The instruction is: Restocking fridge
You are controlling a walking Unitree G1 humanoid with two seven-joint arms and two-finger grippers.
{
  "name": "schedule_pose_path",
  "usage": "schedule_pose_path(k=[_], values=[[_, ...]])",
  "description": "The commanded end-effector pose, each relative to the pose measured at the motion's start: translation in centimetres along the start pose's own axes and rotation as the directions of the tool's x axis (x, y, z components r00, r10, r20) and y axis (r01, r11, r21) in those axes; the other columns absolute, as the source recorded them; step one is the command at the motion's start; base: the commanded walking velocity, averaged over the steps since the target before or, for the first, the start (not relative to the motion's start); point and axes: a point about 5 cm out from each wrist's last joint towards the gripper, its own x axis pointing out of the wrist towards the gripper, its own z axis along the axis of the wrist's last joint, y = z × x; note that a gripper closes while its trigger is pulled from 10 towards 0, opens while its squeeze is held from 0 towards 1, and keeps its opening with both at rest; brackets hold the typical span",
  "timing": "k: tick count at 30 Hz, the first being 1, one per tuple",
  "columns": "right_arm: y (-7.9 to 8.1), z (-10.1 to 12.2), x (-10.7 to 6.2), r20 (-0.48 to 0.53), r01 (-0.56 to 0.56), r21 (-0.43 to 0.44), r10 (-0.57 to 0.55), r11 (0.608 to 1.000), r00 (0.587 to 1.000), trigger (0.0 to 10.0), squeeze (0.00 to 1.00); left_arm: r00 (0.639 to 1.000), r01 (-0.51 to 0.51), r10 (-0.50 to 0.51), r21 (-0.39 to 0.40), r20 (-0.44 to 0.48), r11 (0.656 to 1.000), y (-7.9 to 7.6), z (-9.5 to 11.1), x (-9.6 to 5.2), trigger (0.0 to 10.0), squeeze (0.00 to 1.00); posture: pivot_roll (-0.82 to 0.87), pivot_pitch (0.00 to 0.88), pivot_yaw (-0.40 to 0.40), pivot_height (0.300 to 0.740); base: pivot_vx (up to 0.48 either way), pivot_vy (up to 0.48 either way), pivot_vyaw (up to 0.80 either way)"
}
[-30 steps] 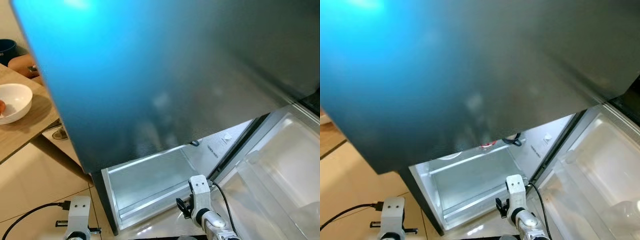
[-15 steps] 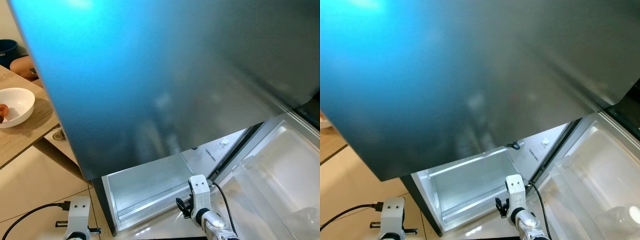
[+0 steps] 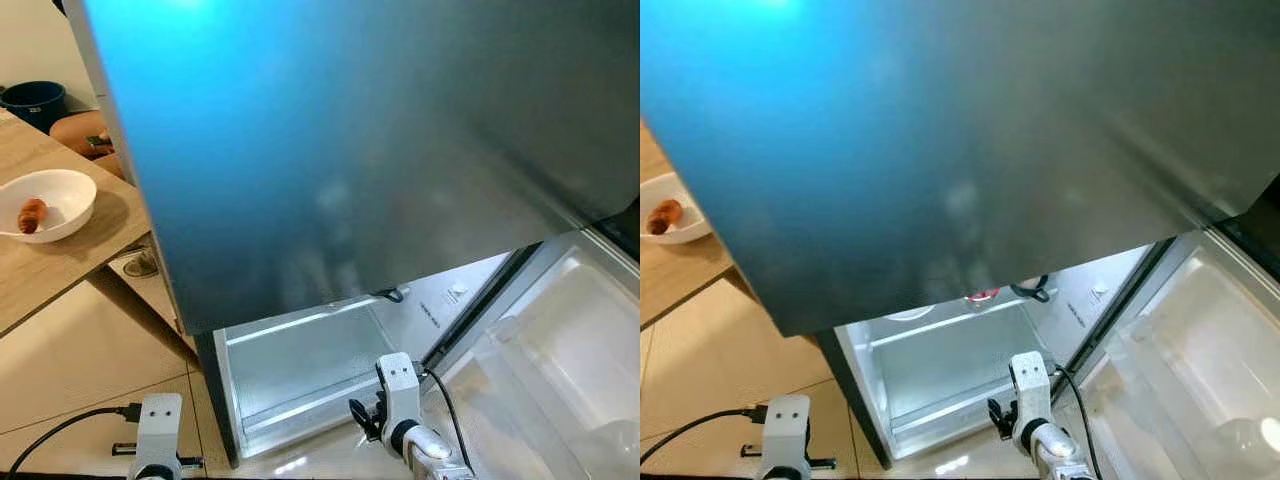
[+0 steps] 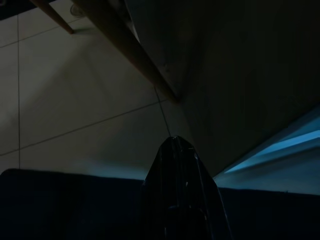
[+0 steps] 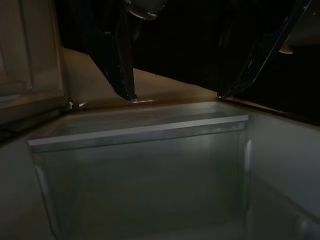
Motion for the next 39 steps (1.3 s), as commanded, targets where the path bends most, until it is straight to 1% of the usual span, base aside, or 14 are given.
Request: schedule_pose_path(k=[1, 12, 14, 15, 17, 18, 19, 26, 27, 30, 32, 34, 39], values=[[-0.3, -0.3, -0.2, -0.006, 0.029, -0.008, -0.029, 1.000, 1.000, 10.0, 0.00, 1.000, 0.012, -0.012, -0.005, -0.014, 1.000, -0.5, -0.5, -0.4, 10.0, 0.00, -0.01, 0.081, -0.080, 0.724, 0.000, 0.000, 0.00], [-0.6, -0.4, -0.2, -0.010, 0.040, -0.006, -0.040, 0.999, 0.999, 10.0, 0.00, 1.000, 0.017, -0.017, -0.004, -0.020, 1.000, -0.6, -0.6, -0.4, 10.0, 0.00, -0.02, 0.072, -0.082, 0.729, 0.000, 0.000, 0.00], [-0.5, -0.4, -0.2, -0.009, 0.030, 0.000, -0.030, 1.000, 1.000, 10.0, 0.00, 1.000, 0.018, -0.018, -0.004, -0.020, 1.000, -0.6, -0.6, -0.4, 10.0, 0.00, -0.02, 0.071, -0.082, 0.729, 0.000, 0.000, 0.00], [-0.3, -0.1, -0.2, 0.019, -0.006, 0.030, 0.005, 1.000, 1.000, 10.0, 0.00, 1.000, 0.019, -0.019, -0.003, -0.020, 1.000, -0.6, -0.6, -0.4, 10.0, 0.00, -0.02, 0.068, -0.082, 0.729, 0.000, 0.000, 0.00], [-0.3, -0.1, -0.2, 0.019, -0.006, 0.030, 0.005, 1.000, 1.000, 10.0, 0.00, 1.000, 0.019, -0.019, -0.003, -0.020, 1.000, -0.6, -0.6, -0.4, 10.0, 0.00, -0.02, 0.068, -0.082, 0.729, 0.000, 0.000, 0.00], [-0.2, -0.1, -0.2, 0.020, -0.011, 0.016, 0.011, 1.000, 1.000, 10.0, 0.00, 1.000, 0.021, -0.021, -0.002, -0.020, 1.000, -0.6, -0.6, -0.4, 10.0, 0.00, -0.02, 0.064, -0.080, 0.739, 0.000, 0.000, 0.00], [-0.2, -0.1, -0.2, 0.018, -0.011, 0.010, 0.011, 1.000, 1.000, 10.0, 0.00, 1.000, 0.022, -0.022, -0.001, -0.020, 1.000, -0.6, -0.6, -0.4, 10.0, 0.00, -0.02, 0.064, -0.080, 0.740, 0.000, 0.000, 0.00], [-0.2, -0.1, -0.2, 0.016, 0.002, -0.005, -0.001, 1.000, 1.000, 10.0, 0.00, 0.999, 0.026, -0.026, 0.000, -0.020, 1.000, -0.7, -0.6, -0.4, 10.0, 0.00, -0.02, 0.060, -0.083, 0.740, 0.000, 0.000, 0.00], [-0.4, -0.1, -0.2, 0.010, 0.025, -0.004, -0.025, 1.000, 1.000, 10.0, 0.00, 1.000, 0.026, -0.026, -0.003, -0.018, 1.000, -0.8, -0.6, -0.4, 10.0, 0.00, -0.02, 0.060, -0.085, 0.740, 0.000, 0.000, 0.00], [-0.5, -0.1, -0.2, 0.009, 0.021, 0.021, -0.022, 1.000, 1.000, 10.0, 0.00, 1.000, 0.030, -0.030, -0.017, -0.007, 0.999, -0.9, -0.4, -0.3, 10.0, 0.00, -0.02, 0.060, -0.085, 0.740, 0.000, 0.000, 0.00], [-0.7, -0.3, -0.2, -0.020, 0.027, 0.009, -0.026, 1.000, 0.999, 10.0, 0.00, 0.999, 0.043, -0.043, -0.033, -0.002, 0.999, -1.2, -0.4, -0.3, 10.0, 0.00, -0.02, 0.064, -0.085, 0.740, 0.000, 0.000, 0.00], [-0.8, -0.5, -0.3, -0.032, 0.032, 0.025, -0.031, 0.999, 0.999, 10.0, 0.00, 0.999, 0.045, -0.046, -0.040, -0.004, 0.998, -1.3, -0.4, -0.4, 10.0, 0.00, -0.03, 0.067, -0.086, 0.740, 0.000, 0.000, 0.00], [-1.0, -0.6, -0.4, -0.025, 0.037, 0.026, -0.036, 0.999, 0.999, 10.0, 0.00, 0.998, 0.054, -0.055, -0.053, -0.019, 0.997, -1.7, -0.5, -0.3, 10.0, 0.00, -0.03, 0.071, -0.089, 0.740, 0.000, 0.000, 0.00]])
